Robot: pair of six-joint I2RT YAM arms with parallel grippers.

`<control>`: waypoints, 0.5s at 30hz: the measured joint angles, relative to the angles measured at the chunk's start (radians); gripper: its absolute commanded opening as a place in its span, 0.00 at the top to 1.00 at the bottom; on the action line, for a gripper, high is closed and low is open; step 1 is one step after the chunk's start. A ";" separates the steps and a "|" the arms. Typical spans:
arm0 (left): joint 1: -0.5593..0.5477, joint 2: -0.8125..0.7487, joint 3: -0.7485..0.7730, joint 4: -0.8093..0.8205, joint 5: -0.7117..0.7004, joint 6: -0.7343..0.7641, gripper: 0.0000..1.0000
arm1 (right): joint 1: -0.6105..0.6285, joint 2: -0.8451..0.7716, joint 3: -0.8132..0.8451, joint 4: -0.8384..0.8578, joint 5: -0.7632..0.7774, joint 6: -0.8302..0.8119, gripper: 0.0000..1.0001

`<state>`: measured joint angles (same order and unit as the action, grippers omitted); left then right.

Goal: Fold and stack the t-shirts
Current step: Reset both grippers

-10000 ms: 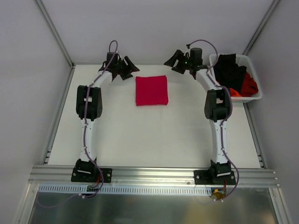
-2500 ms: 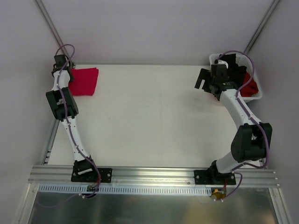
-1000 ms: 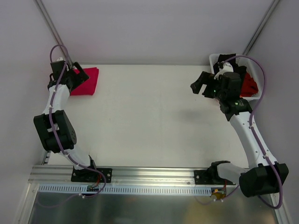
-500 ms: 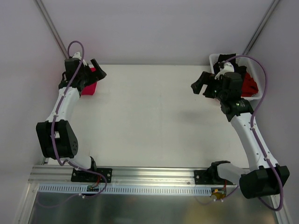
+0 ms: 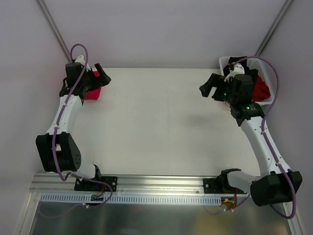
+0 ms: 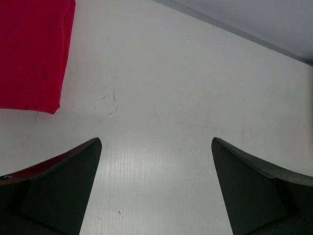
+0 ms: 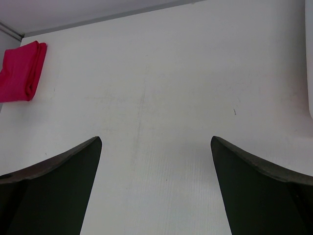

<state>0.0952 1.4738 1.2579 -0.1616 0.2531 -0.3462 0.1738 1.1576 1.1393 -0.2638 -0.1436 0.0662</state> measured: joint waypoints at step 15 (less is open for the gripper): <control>-0.012 -0.028 -0.065 0.010 -0.021 -0.121 0.08 | 0.000 0.062 -0.006 0.165 -0.045 0.001 0.01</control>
<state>0.0830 1.4460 1.1931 -0.1516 0.2325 -0.4671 0.1741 1.2194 1.1328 -0.0990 -0.1890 0.0669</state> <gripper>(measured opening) 0.930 0.993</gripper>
